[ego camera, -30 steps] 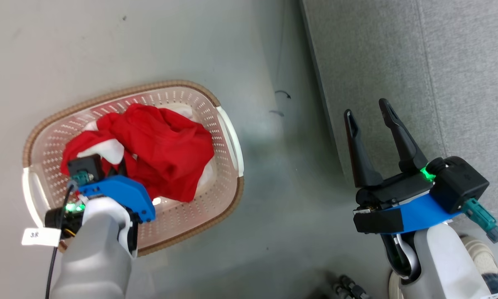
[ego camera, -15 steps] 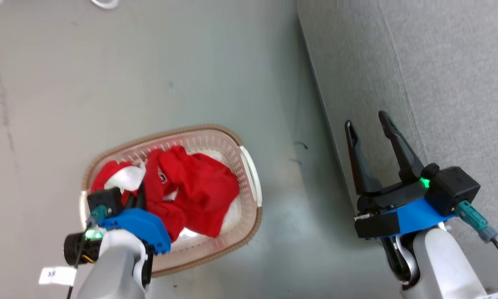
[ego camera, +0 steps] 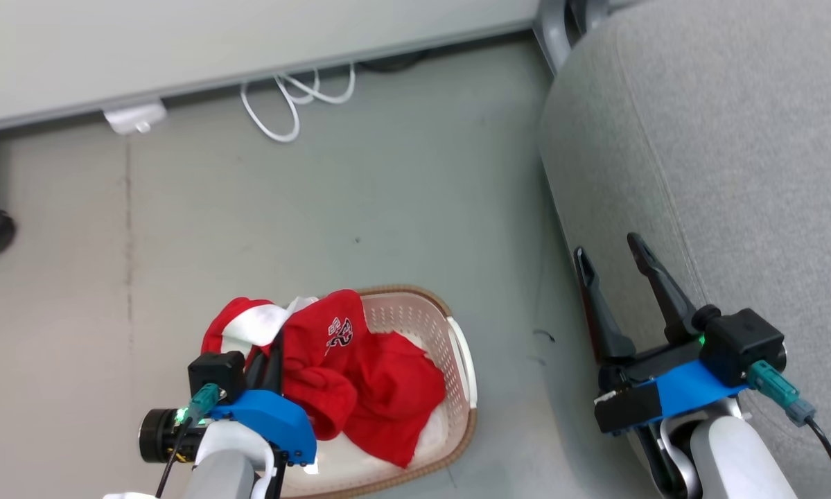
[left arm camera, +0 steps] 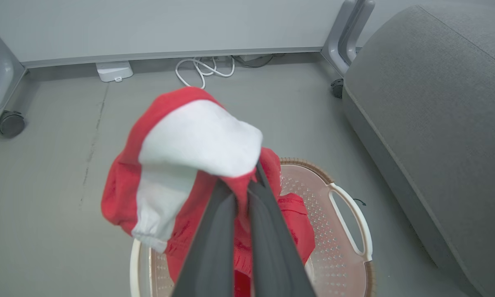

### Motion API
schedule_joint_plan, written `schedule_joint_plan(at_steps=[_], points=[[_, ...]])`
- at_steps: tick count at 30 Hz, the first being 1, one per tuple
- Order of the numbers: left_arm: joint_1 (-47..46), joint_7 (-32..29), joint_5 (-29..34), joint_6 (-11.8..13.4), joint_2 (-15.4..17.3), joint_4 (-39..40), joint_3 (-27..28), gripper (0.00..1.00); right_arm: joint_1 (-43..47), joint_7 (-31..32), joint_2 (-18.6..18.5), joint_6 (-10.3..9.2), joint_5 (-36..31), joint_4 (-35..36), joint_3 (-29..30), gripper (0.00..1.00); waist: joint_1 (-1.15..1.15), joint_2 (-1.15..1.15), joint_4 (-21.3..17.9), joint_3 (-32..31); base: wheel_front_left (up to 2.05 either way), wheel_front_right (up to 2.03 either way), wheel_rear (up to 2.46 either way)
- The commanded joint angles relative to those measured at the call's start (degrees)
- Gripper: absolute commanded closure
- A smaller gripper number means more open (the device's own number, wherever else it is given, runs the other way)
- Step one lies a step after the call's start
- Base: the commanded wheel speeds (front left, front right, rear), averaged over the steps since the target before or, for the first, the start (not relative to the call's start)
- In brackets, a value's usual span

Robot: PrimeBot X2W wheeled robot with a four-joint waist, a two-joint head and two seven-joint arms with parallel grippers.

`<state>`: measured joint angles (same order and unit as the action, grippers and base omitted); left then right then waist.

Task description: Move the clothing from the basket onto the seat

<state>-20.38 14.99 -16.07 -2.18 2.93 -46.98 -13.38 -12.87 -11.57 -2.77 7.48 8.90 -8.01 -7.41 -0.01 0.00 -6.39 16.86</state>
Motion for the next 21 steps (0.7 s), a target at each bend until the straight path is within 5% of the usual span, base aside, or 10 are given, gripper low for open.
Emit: schedule_joint_plan(at_steps=[1,21], points=[[0.52,0.29,0.49,-0.06,-0.04,1.02,-0.3,1.0,0.93,0.25,-0.2,0.03,0.08,-0.03,0.01,0.0,0.01,0.0,1.48,-2.63,0.0,0.0,0.0],[-8.27,-1.27,0.5,-4.69,-0.04,6.41,-11.35,1.0,7.21,1.87,-0.2,0.03,0.57,-0.55,0.98,0.0,0.01,0.0,3.22,-12.88,0.0,0.0,0.0]])
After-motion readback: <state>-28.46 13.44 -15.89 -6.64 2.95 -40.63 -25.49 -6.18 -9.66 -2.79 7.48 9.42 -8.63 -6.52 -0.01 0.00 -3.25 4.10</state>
